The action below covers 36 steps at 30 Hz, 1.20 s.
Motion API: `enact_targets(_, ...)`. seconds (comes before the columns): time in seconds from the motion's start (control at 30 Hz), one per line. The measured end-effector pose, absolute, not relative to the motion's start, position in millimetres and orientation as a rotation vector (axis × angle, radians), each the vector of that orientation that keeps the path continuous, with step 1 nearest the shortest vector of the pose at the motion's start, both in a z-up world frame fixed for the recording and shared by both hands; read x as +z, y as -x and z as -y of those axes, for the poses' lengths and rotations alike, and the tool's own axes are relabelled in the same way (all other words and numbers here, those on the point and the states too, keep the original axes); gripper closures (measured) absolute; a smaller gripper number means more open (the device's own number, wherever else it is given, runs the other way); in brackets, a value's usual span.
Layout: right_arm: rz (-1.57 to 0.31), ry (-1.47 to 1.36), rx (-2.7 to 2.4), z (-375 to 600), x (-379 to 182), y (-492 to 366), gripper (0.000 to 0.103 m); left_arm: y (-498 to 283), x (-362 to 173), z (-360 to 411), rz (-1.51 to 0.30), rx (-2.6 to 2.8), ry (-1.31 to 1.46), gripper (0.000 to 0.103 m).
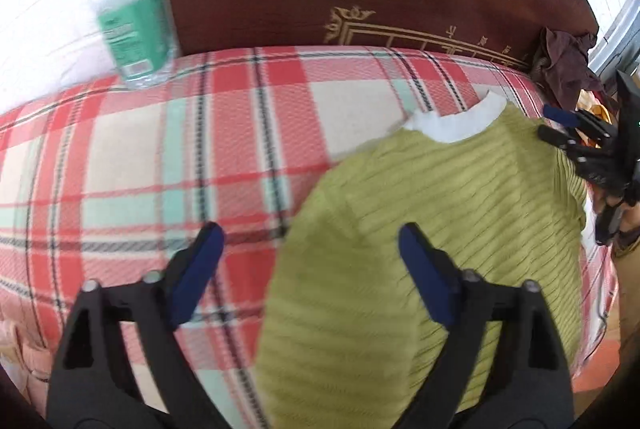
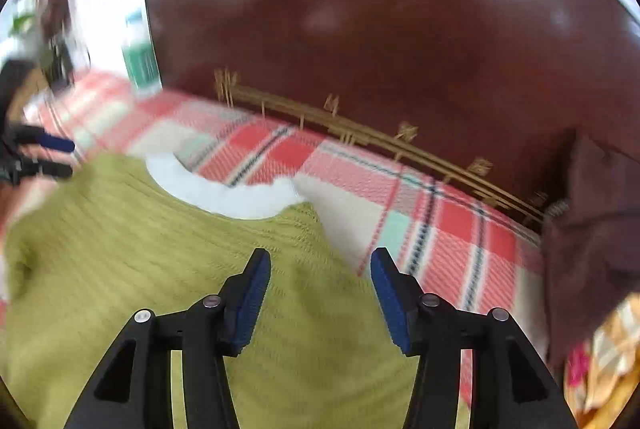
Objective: Fold clothes
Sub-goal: 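Grasp the white-cuffed sleeve with the right gripper and fold it across the body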
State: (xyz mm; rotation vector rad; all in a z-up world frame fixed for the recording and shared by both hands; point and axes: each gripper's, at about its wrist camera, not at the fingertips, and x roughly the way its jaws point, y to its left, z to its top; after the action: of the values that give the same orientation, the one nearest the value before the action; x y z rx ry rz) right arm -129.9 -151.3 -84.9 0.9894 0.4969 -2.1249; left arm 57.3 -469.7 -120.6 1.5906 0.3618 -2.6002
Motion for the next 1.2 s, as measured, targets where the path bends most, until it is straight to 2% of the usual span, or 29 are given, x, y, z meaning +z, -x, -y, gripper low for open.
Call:
enact_targets(0.07,-0.445,-0.994,-2.097,133.1,-76.4,111.3,0.041,-67.3,-129.7,470.6,-0.390,-2.598,-1.666,0.013)
enact_targets(0.13,-0.400,-1.005,-2.068,115.1,-73.4,90.3,0.035,-73.0,-145.5,463.4,-0.311,-2.565,-1.729,0.013)
enact_targets(0.2,-0.357,-1.023,-2.041,97.6,-72.3,69.8,0.033,-74.5,-153.3,453.1,-0.196,-2.542,-1.735,0.025)
enact_targets(0.23,-0.334,-1.038,-2.039,89.9,-72.4,62.3,0.032,-76.3,-151.3,446.0,-0.148,-2.557,-1.708,0.035)
enact_targets(0.27,-0.307,-1.058,-2.039,81.9,-73.5,56.3,0.031,-78.2,-149.3,438.9,-0.100,-2.572,-1.680,0.077)
enact_targets(0.3,-0.281,-1.077,-2.043,73.2,-74.5,49.8,0.031,-76.4,-146.6,437.8,-0.071,-2.555,-1.652,0.094)
enact_targets(0.53,-0.123,-1.109,-2.154,4.3,-72.2,3.2,0.031,-57.1,-135.1,452.7,0.022,-2.333,-1.463,0.092)
enact_targets(0.57,-0.092,-1.116,-2.183,-6.8,-73.7,-0.4,0.029,-59.6,-133.5,451.7,0.065,-2.293,-1.419,0.089)
enact_targets(0.6,-0.070,-1.135,-2.218,-18.6,-76.2,-3.7,0.029,-62.9,-131.1,451.2,0.105,-2.251,-1.376,0.079)
enact_targets(0.63,-0.052,-1.154,-2.252,-29.8,-79.1,-6.5,0.029,-67.9,-127.1,450.9,0.076,-2.235,-1.339,0.073)
enact_targets(0.67,-0.026,-1.179,-2.278,-40.6,-83.4,-7.1,0.029,-74.9,-121.4,448.6,0.011,-2.265,-1.321,0.060)
enact_targets(0.7,0.026,-1.210,-2.294,-52.2,-88.3,-5.0,0.029,-82.6,-115.3,445.4,-0.058,-2.310,-1.308,0.056)
enact_targets(0.73,0.078,-1.242,-2.309,-63.9,-93.2,-2.9,0.029,-90.2,-109.1,442.2,-0.127,-2.353,-1.294,0.056)
enact_targets(0.83,0.290,-1.309,-2.316,-90.4,-111.7,8.3,0.029,-108.1,-89.9,406.2,-0.111,-2.502,-1.277,0.054)
enact_targets(0.9,0.371,-1.346,-2.377,-102.5,-120.6,15.4,0.028,-116.4,-81.4,373.1,-0.094,-2.612,-1.310,0.043)
enact_targets(0.97,0.410,-1.341,-2.404,-105.8,-124.3,17.5,0.028,-122.8,-78.9,342.5,-0.075,-2.699,-1.342,0.036)
enact_targets(1.07,0.438,-1.305,-2.421,-104.7,-126.4,17.4,0.023,-128.3,-85.2,299.2,-0.042,-2.789,-1.430,0.035)
enact_targets(1.2,0.432,-1.258,-2.426,-92.6,-129.1,18.4,0.022,-128.9,-99.7,261.1,-0.066,-2.835,-1.516,0.035)
